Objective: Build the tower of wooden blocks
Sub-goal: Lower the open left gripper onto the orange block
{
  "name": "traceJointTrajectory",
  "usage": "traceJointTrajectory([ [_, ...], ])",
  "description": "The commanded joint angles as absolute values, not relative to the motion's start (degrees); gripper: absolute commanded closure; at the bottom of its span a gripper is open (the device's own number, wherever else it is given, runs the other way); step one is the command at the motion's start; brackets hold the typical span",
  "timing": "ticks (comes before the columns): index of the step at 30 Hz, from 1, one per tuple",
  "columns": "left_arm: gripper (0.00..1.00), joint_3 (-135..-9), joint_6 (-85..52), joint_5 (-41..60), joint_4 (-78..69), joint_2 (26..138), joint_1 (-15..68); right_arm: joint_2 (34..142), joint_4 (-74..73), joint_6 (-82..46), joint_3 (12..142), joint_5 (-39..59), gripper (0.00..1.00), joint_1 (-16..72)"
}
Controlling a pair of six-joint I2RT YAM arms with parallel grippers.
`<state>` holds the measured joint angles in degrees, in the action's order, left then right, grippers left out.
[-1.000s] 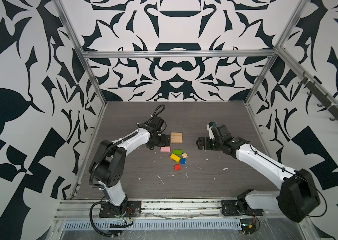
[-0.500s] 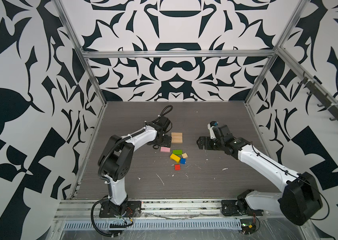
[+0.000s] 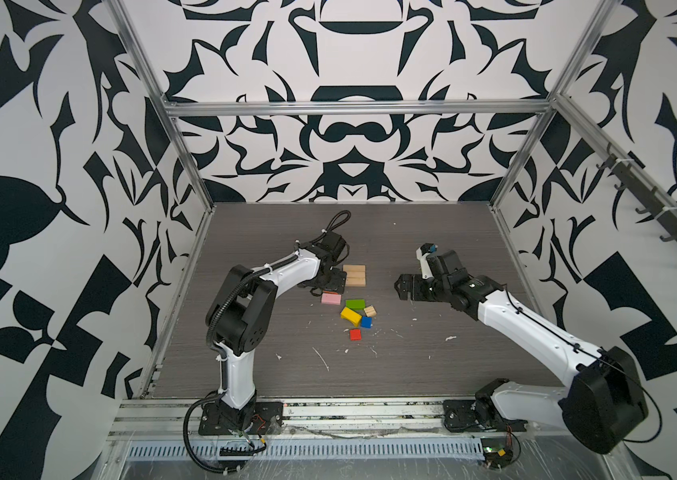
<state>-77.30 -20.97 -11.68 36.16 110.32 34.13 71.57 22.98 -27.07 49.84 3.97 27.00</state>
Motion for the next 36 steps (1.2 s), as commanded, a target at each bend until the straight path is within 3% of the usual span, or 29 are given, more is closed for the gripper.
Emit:
traceJointTrajectory([
  [1, 0.0, -79.1, -20.7, -12.7, 37.6, 111.6, 34.4, 71.0, 23.2, -27.5, 50.1, 4.4, 0.02, 27.2],
  [36, 0.0, -78.3, -24.7, -15.0, 38.2, 111.2, 32.3, 71.4, 23.1, -27.7, 49.7, 4.6, 0.02, 27.2],
])
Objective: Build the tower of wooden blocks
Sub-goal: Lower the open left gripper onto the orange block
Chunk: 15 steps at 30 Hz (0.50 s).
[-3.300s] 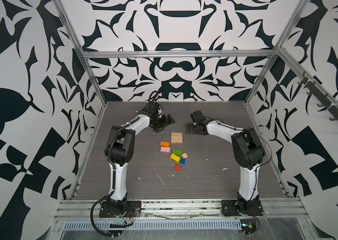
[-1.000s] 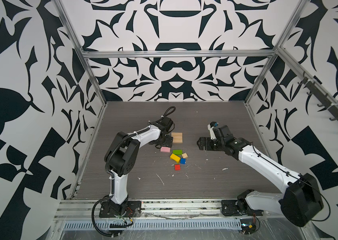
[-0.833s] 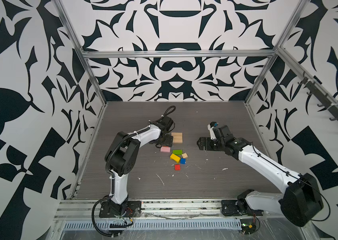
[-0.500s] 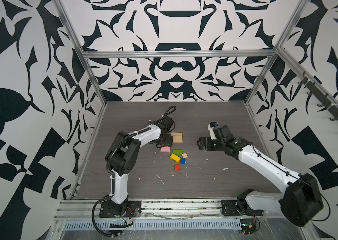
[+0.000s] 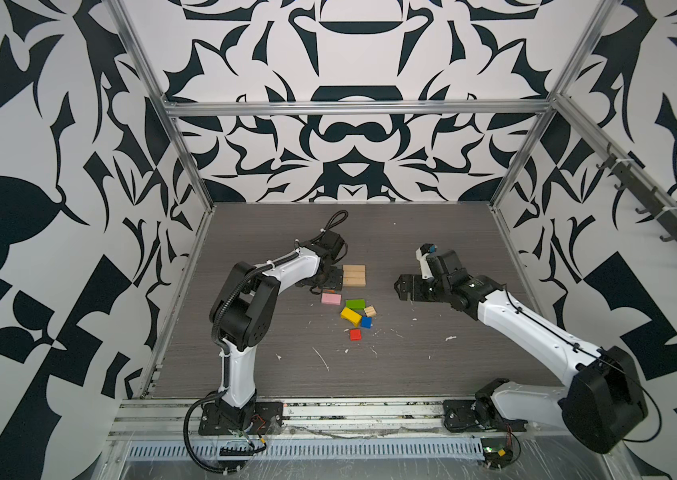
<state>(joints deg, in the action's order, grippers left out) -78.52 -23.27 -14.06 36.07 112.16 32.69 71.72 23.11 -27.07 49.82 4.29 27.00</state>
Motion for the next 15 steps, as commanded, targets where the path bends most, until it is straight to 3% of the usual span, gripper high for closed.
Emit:
traceJointTrajectory([
  [1, 0.01, -78.1, -24.8, -15.0, 38.2, 111.2, 32.0, 71.4, 23.0, -27.7, 49.7, 4.5, 0.02, 27.2],
  [15, 0.0, -77.8, -29.5, -11.4, 38.3, 107.4, 30.1, 71.5, 22.9, -27.9, 49.5, 4.7, 0.02, 27.2],
])
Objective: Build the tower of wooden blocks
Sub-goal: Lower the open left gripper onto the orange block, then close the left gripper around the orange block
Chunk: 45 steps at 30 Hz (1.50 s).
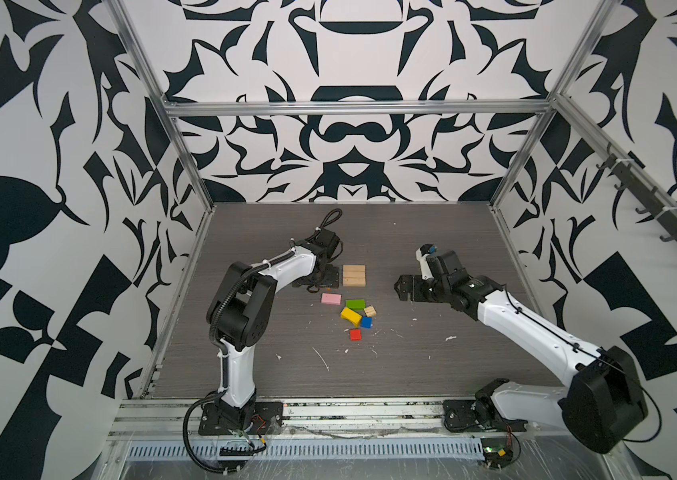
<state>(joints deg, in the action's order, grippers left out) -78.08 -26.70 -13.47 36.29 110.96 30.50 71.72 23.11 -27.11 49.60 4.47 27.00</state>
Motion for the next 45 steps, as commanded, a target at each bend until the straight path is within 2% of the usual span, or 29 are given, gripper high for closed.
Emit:
traceJointTrajectory([
  [1, 0.01, -78.0, -30.2, -10.6, 38.3, 107.0, 30.1, 71.5, 22.9, -27.9, 49.5, 4.7, 0.02, 27.2],
  [12, 0.0, -78.9, -48.0, -0.9, 35.3, 107.8, 30.0, 71.3, 22.9, -27.8, 49.5, 4.7, 0.02, 27.3],
  [17, 0.0, -78.9, -60.0, -1.8, 35.5, 109.7, 30.0, 71.1, 23.1, -27.6, 49.3, 4.5, 0.02, 27.3],
  [20, 0.05, -78.4, -64.1, -1.3, 35.1, 110.0, 30.1, 71.2, 22.9, -27.4, 49.0, 4.5, 0.02, 27.2],
  [24, 0.06, -79.5, -68.7, -4.5, 37.6, 110.4, 30.1, 71.5, 22.7, -27.3, 48.7, 4.5, 0.02, 27.2],
  [33, 0.14, -83.6, -71.4, -7.3, 40.2, 114.6, 29.8, 71.9, 22.1, -26.8, 48.2, 4.1, 0.02, 27.3],
  [34, 0.18, -83.8, -71.4, -7.4, 40.3, 114.9, 29.7, 71.9, 22.2, -26.7, 48.0, 4.0, 0.02, 27.3],
  [45, 0.27, -84.7, -71.7, -7.3, 39.8, 117.9, 28.1, 71.2, 21.8, -26.4, 46.6, 3.5, 0.02, 27.2],
])
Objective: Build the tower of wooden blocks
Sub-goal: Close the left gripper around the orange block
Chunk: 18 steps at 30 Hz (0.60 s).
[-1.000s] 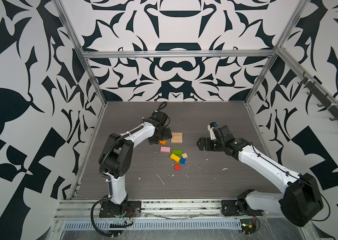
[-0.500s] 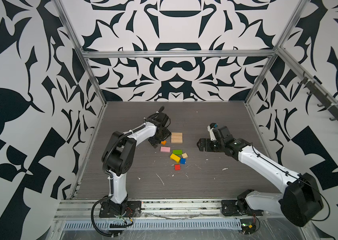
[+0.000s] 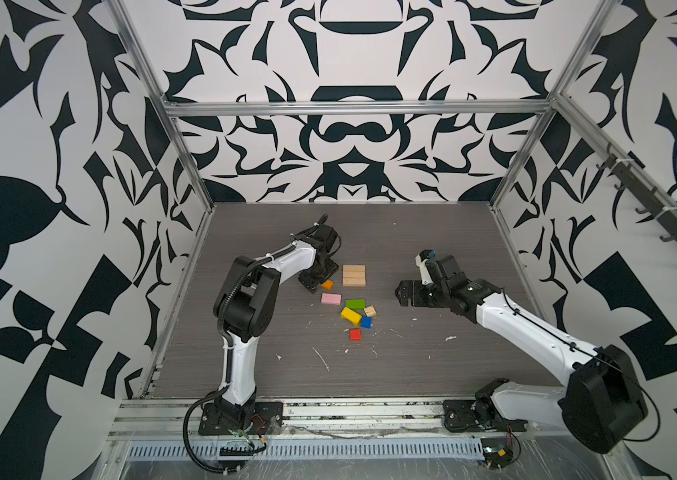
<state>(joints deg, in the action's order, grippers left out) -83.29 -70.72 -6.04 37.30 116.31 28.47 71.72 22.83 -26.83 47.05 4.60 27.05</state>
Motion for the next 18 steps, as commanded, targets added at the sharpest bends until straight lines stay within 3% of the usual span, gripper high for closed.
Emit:
traceJointTrajectory([
  [1, 0.28, -84.8, -71.5, -7.6, 39.9, 118.0, 28.0, 71.2, 21.8, -26.4, 46.6, 3.5, 0.02, 27.2],
  [18, 0.4, -87.4, -68.2, -9.5, 43.2, 121.5, 28.2, 70.8, 21.4, -26.6, 46.2, 3.2, 0.02, 27.2],
])
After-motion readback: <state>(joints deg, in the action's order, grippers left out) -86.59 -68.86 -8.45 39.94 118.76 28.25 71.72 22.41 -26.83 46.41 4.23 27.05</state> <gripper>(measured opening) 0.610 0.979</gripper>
